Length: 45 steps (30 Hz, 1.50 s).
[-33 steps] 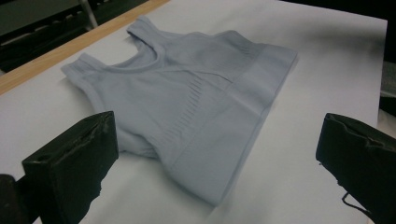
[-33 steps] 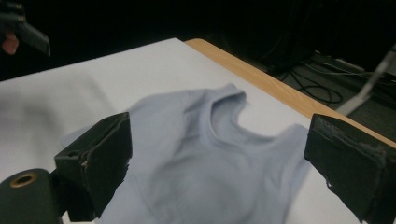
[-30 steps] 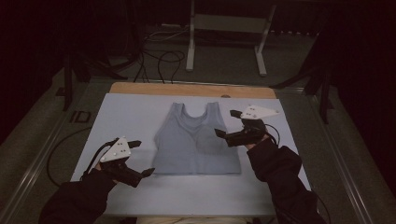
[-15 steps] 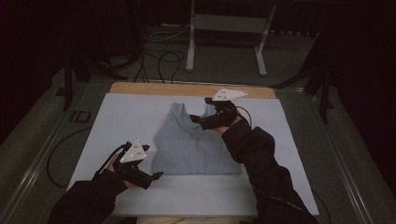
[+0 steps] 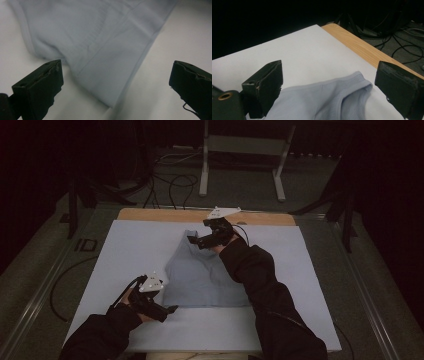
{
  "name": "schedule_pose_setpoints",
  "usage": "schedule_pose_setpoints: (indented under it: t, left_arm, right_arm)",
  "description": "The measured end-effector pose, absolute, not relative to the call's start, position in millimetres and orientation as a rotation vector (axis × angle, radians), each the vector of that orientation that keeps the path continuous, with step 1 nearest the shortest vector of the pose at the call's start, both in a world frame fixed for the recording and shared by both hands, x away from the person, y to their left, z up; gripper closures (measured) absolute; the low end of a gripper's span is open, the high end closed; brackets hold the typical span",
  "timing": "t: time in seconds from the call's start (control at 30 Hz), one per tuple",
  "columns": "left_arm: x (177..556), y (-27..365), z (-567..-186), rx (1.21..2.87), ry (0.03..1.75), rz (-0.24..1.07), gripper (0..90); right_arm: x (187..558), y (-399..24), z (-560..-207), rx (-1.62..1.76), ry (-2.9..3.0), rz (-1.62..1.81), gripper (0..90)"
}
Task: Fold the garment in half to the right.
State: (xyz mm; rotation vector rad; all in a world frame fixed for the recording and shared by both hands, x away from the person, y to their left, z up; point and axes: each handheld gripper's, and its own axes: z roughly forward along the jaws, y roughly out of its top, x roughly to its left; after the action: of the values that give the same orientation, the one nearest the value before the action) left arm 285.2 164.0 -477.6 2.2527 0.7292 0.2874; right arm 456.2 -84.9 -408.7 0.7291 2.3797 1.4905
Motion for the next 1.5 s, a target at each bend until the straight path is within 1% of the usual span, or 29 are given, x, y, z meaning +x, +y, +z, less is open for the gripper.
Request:
schedule_pose_setpoints:
  t: [0.03,0.07,0.27,0.43,0.47,0.57,0.67,0.77,0.87,0.93,1.0,1.17,1.23,1.27,1.3,1.37,1.4,1.5]
  left_arm:
    - [287,164,-482,2.270,0.756,0.278,0.2]
    - [289,164,-485,2.278,0.773,0.268,0.6]
    - [294,166,-492,2.307,0.807,0.247,4.9]
    - [296,165,-497,2.319,0.821,0.204,11.7]
    - [296,164,-500,2.325,0.826,0.184,14.8]
    - [295,163,-503,2.343,0.832,0.182,16.7]
    - [296,163,-505,2.335,0.849,0.165,22.3]
    - [298,164,-506,2.331,0.874,0.150,26.3]
    - [300,164,-508,2.340,0.881,0.132,29.5]
    - [300,162,-509,2.350,0.890,0.145,34.1]
    - [302,163,-508,2.342,0.917,0.131,36.4]
    - [303,163,-507,2.344,0.924,0.124,50.8]
    - [302,161,-505,2.356,0.924,0.121,54.9]
    - [303,159,-505,2.349,0.946,0.122,58.6]
    - [303,159,-505,2.350,0.948,0.124,60.1]
    - [303,159,-505,2.351,0.951,0.119,65.9]
    - [303,159,-504,2.352,0.952,0.108,65.9]
    - [303,157,-504,2.351,0.950,0.099,76.4]
  right_arm:
    - [459,-82,-410,0.739,2.382,1.488,8.0]
    - [471,-75,-416,0.751,2.396,1.461,8.4]
    - [491,-63,-427,0.784,2.427,1.418,8.4]
    - [500,-54,-436,0.814,2.453,1.406,8.5]
    - [504,-51,-440,0.817,2.459,1.392,8.5]
    - [509,-48,-444,0.827,2.469,1.382,9.3]
    - [519,-41,-450,0.855,2.484,1.356,9.3]
    - [528,-36,-453,0.887,2.491,1.337,11.5]
    - [538,-32,-457,0.905,2.504,1.299,11.7]
    - [544,-29,-460,0.936,2.508,1.287,13.3]
    - [550,-25,-464,0.948,2.512,1.256,14.5]
    - [559,-17,-474,1.006,2.537,1.184,17.3]
    - [563,-13,-480,1.030,2.546,1.143,17.9]
    - [565,-10,-485,1.050,2.547,1.094,20.2]
    - [567,-9,-487,1.045,2.552,1.075,21.6]
    - [567,-7,-489,1.062,2.550,1.056,22.3]
    - [568,-5,-491,1.058,2.551,1.035,23.4]
    - [570,1,-498,1.058,2.567,0.970,24.4]
